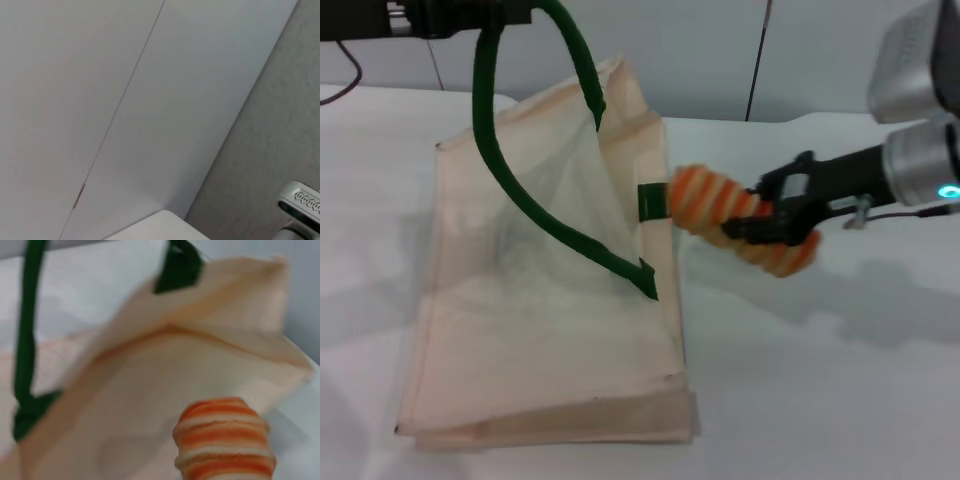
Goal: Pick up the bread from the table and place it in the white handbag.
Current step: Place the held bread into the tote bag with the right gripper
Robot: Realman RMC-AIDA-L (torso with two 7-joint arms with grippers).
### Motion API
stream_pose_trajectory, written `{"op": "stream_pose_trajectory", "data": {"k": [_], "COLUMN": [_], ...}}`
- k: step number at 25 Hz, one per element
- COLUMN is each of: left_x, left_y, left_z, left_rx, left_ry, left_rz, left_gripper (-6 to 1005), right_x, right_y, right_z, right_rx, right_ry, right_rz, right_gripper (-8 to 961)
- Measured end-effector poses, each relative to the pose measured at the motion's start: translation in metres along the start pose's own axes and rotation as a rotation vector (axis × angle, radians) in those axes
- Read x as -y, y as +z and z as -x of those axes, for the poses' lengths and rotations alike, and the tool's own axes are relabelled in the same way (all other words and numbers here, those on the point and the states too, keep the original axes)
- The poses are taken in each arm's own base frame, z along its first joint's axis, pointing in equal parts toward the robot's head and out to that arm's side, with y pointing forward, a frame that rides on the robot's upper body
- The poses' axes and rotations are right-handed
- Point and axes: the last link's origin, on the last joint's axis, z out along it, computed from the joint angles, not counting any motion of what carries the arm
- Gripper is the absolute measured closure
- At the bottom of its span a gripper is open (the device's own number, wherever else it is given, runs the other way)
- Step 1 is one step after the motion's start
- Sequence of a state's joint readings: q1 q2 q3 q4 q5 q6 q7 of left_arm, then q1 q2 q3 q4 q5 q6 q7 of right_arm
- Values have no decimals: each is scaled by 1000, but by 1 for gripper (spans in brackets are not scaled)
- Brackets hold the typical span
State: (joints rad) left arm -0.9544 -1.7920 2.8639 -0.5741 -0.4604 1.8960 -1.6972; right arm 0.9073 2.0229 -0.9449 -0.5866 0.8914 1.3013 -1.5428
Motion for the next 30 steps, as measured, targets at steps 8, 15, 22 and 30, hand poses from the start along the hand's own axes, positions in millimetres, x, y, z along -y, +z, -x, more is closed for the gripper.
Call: {"op": "stream_pose_trajectory", "data": {"k": [8,15,22,30], "left_x": [-4,-5,-7,-8], "left_y": [13,17,25,32], "left_z": [-6,-6,-8,-12], "left_rx": [11,6,-1,-3], "left_ry": [18,21,27,36], "left_rz": [30,40,53,60], "left_gripper": [854,854,854,854], "right_x": [-6,-15,-20,-21], "right_y": [21,40,53,59], "right_z": [28,38,45,44], "right_rx": [29,80,154,202], "right_ry": [-25,5,82,161], "right_rz": [44,63,49,40], "right_gripper": [564,601,610,627]}}
